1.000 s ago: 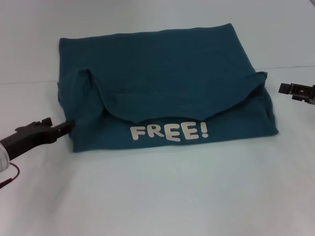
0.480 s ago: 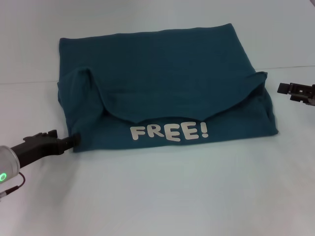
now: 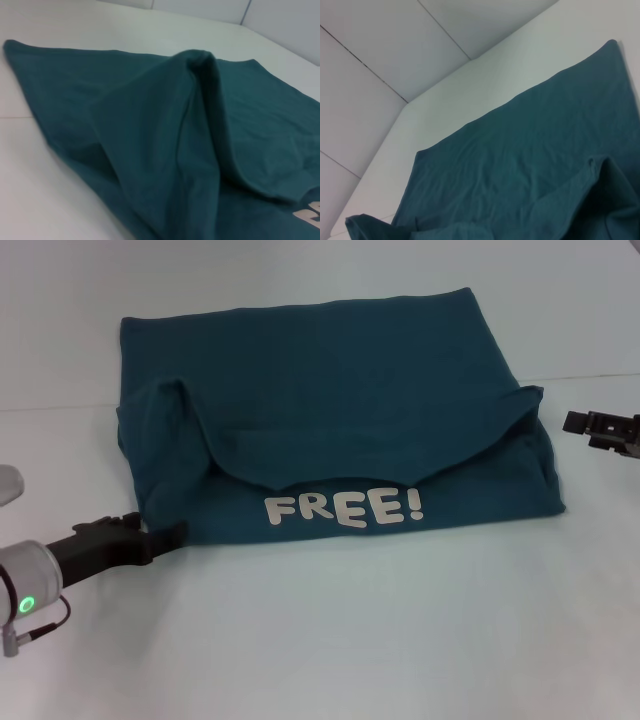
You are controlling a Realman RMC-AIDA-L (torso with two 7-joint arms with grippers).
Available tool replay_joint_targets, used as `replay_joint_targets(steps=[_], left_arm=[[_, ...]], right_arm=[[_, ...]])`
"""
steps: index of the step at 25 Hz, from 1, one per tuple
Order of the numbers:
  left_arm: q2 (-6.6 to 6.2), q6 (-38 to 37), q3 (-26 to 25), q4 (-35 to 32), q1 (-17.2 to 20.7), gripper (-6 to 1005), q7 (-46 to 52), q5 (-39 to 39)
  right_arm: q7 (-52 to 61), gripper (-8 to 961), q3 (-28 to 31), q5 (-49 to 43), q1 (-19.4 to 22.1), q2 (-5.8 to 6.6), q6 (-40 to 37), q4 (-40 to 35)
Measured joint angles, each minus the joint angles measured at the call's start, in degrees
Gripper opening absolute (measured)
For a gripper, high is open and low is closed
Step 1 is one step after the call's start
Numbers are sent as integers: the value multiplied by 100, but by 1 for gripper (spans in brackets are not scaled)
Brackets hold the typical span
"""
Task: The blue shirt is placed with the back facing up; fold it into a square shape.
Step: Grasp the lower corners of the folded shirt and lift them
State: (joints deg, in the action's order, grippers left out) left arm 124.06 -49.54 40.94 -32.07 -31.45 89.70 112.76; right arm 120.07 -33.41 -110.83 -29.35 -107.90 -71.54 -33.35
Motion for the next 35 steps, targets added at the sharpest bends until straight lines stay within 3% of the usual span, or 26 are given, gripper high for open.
replay_joint_targets(steps=[19, 27, 35], left_arm=[[4, -171, 249, -20, -50, 795, 12, 4], [3, -131, 246, -85, -67, 419, 149, 147], [4, -125, 256, -96, -94, 173, 152, 155]], right_arm=[[-29, 749, 3, 5, 65, -29, 12, 5], [-39, 750, 16, 6, 81, -28, 28, 4], [-45, 748, -25, -47, 92, -22, 94, 19]])
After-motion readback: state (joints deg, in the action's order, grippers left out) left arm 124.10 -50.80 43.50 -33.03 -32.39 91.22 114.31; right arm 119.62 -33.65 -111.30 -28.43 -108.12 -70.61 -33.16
